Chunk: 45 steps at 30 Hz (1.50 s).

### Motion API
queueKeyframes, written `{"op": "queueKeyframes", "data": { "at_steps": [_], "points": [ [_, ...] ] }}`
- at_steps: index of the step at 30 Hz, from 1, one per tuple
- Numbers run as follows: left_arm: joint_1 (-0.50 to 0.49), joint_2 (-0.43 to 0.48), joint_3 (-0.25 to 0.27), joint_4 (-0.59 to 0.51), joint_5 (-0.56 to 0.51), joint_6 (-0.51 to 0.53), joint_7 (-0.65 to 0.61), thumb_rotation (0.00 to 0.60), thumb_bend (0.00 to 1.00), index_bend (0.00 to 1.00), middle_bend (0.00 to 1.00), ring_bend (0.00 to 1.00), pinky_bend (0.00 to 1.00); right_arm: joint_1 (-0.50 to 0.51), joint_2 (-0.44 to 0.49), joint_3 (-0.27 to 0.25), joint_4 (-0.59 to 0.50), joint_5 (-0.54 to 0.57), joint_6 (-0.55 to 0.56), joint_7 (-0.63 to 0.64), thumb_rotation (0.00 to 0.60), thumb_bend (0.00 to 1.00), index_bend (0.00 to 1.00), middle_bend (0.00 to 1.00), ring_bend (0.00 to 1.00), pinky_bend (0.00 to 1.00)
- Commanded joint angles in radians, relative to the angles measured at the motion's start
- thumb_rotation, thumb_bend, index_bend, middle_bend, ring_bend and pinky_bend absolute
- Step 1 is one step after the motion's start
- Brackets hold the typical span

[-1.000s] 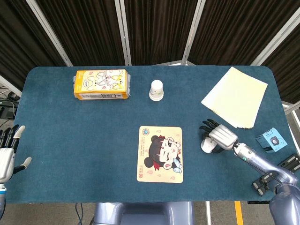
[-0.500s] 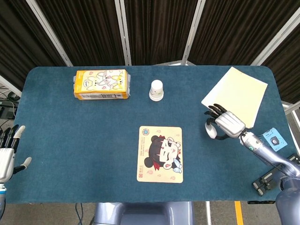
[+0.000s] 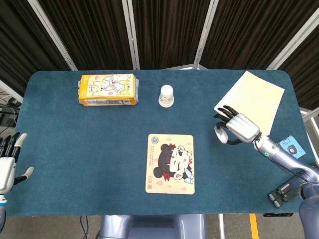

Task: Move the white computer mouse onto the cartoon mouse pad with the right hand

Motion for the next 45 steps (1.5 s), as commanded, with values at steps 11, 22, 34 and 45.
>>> {"op": "queueKeyframes", "data": {
  "at_steps": [11,22,34,45],
  "points": [
    [0.0,0.0,0.001,0.002,0.002,0.0,-0.005,0.6,0.24,0.0,0.0,0.0,0.0,0.1,0.118,-0.007,-0.309,-0.087,0.024,-0.215,0.6,0.18,0.59,0.18,0.0,0.02],
    [0.0,0.002,0.002,0.005,0.005,-0.001,-0.012,0.6,0.24,0.0,0.0,0.0,0.0,0.162,0.142,0.014,-0.591,-0.11,-0.096,-0.453,0.6,0.18,0.59,0.18,0.0,0.02],
    [-0.001,0.002,0.004,0.009,0.011,-0.002,-0.019,0.6,0.24,0.0,0.0,0.0,0.0,0.184,0.066,0.114,-0.698,-0.019,-0.214,-0.658,0.6,0.18,0.59,0.18,0.0,0.02],
    [-0.002,0.004,0.006,0.012,0.015,-0.004,-0.027,0.6,0.24,0.0,0.0,0.0,0.0,0.177,-0.029,0.173,-0.658,0.05,-0.259,-0.801,0.6,0.18,0.59,0.19,0.0,0.02]
  ]
}}
